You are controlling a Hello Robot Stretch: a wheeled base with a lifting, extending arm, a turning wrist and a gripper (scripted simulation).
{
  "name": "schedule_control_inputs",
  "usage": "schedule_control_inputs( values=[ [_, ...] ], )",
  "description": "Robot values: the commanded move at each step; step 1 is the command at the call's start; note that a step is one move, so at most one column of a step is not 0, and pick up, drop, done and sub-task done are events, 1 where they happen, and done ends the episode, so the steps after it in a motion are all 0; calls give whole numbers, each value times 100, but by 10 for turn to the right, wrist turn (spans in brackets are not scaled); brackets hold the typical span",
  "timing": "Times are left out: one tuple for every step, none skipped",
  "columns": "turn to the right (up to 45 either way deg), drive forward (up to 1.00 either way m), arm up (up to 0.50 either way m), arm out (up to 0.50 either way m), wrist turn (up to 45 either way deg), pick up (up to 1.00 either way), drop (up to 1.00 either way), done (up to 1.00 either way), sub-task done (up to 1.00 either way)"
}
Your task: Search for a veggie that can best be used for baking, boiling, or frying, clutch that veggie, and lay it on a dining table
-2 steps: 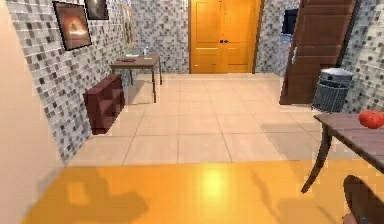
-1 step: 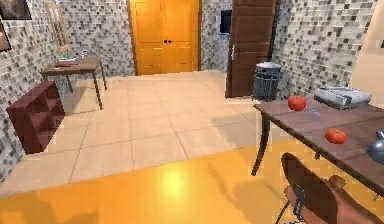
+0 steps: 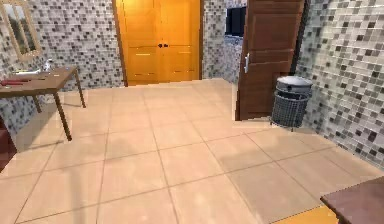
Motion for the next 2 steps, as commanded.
schedule_control_inputs(
  values=[
    [0,60,0,0,0,0,0,0,0],
    [-60,0,0,0,0,0,0,0,0]
  ],
)
